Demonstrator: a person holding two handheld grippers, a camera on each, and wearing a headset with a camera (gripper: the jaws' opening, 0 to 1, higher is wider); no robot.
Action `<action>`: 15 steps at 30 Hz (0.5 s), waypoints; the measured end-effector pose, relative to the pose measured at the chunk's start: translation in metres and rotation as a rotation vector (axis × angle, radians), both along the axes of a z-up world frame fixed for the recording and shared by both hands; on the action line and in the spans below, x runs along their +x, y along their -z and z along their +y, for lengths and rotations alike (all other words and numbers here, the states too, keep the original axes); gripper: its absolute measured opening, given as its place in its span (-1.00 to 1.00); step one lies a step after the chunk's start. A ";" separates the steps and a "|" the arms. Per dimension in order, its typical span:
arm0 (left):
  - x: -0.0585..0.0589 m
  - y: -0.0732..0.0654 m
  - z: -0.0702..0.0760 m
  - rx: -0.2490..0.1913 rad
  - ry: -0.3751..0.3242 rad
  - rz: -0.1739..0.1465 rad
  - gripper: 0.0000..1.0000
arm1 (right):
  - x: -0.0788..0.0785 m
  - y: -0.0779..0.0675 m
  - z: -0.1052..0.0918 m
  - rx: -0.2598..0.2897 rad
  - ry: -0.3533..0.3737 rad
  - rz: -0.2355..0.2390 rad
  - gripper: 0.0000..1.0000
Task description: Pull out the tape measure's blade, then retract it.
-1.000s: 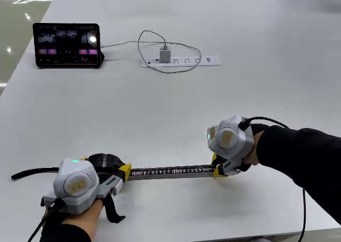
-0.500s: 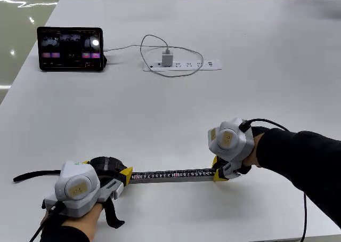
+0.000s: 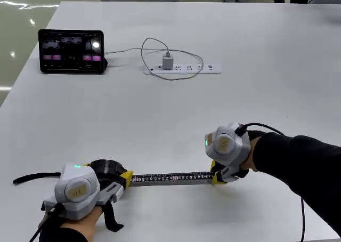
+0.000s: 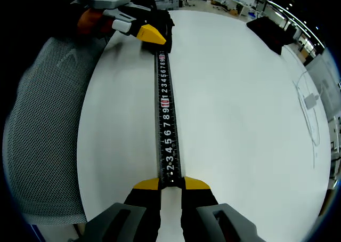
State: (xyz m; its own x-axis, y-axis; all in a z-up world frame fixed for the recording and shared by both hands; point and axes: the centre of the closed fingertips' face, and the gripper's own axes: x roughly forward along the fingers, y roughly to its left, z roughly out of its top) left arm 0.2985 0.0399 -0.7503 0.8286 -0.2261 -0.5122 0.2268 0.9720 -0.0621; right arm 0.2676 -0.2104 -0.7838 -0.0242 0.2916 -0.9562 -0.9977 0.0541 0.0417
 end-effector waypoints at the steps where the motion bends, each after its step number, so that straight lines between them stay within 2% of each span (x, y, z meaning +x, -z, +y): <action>1: 0.000 0.000 0.000 0.001 0.001 0.000 0.25 | 0.000 0.000 0.001 -0.002 -0.002 0.001 -0.80; 6: 0.000 0.000 0.000 0.002 -0.001 -0.001 0.25 | 0.000 0.000 0.002 0.003 -0.020 -0.005 -0.80; 10: 0.000 0.000 0.000 0.003 -0.001 0.000 0.25 | 0.000 0.000 0.004 0.013 -0.006 -0.001 -0.80; 15: -0.001 0.000 0.000 0.003 0.000 0.002 0.25 | 0.000 0.000 0.006 -0.001 -0.028 0.001 -0.80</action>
State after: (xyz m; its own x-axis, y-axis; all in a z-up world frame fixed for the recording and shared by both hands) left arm 0.2977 0.0397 -0.7500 0.8273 -0.2247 -0.5149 0.2270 0.9721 -0.0596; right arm 0.2673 -0.2039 -0.7838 -0.0330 0.2901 -0.9564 -0.9988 0.0263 0.0424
